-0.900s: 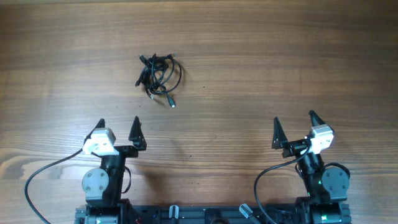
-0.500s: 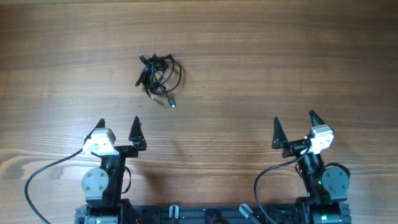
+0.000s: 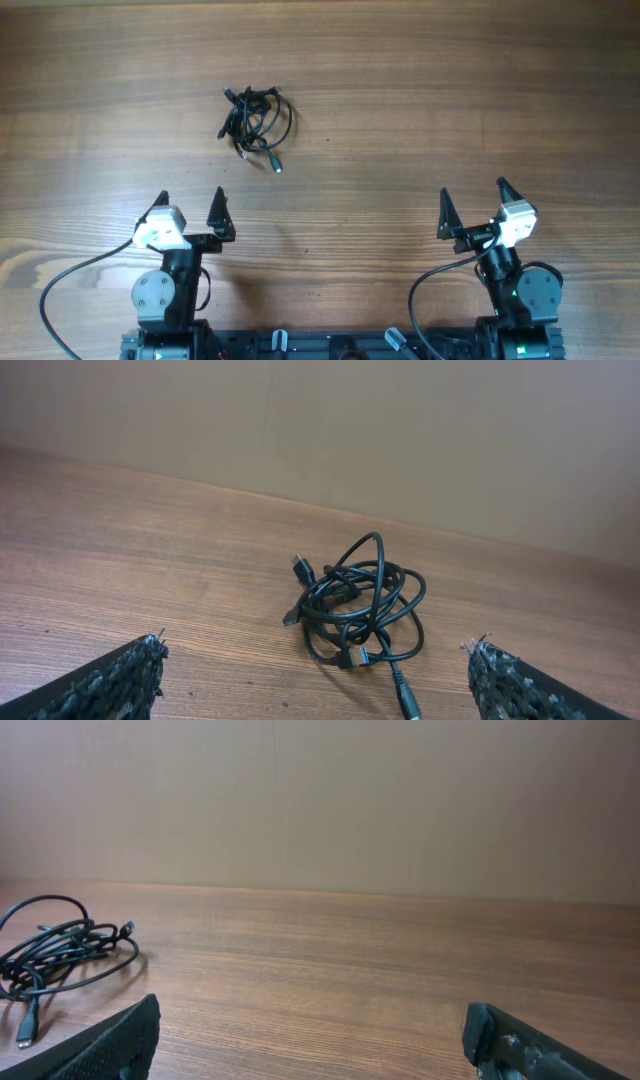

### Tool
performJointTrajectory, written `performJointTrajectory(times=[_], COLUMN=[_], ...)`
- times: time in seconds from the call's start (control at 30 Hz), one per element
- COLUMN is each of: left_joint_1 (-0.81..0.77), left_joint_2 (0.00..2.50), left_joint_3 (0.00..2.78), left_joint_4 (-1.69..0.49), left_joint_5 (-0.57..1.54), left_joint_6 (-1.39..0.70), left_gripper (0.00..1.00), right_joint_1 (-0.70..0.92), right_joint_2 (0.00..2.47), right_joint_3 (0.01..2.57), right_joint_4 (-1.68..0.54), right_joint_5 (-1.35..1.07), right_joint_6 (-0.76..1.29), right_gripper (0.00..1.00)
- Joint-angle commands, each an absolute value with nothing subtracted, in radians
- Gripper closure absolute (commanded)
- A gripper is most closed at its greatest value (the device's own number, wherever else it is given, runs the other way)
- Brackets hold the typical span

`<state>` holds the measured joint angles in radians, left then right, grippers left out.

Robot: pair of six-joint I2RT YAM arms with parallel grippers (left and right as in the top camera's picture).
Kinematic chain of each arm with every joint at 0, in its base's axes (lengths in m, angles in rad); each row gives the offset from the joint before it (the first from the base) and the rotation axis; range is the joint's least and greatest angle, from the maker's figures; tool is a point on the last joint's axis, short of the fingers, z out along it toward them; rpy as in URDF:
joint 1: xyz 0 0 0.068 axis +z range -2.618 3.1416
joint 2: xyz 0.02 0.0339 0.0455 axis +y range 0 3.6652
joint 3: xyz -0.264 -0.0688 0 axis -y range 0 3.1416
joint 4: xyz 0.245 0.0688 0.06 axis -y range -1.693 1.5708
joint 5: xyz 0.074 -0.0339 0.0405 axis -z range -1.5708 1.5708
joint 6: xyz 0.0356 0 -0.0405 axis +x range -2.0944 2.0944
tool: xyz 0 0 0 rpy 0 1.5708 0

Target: Untangle cables

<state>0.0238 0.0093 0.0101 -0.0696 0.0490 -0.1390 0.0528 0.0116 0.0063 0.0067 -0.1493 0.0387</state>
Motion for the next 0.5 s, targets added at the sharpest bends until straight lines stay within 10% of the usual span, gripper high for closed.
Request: performJointTrajectory(times=[0.0, 0.47], left_joint_1=[0.018, 0.018], left_joint_2=[0.006, 0.006], left_joint_3=[0.006, 0.006], left_joint_4=[-0.076, -0.076], left_joint_5=[0.039, 0.039], left_joint_6=[-0.123, -0.123], left_gripper=[0.00, 0.00], right_joint_1=[0.058, 0.058], right_joint_2=[0.010, 0.010], right_joint_3=[0.005, 0.005], right_joint_4=[0.010, 0.010], right_joint_5=[-0.150, -0.150], right_joint_6=[0.027, 0.027], right_gripper=[0.00, 0.00])
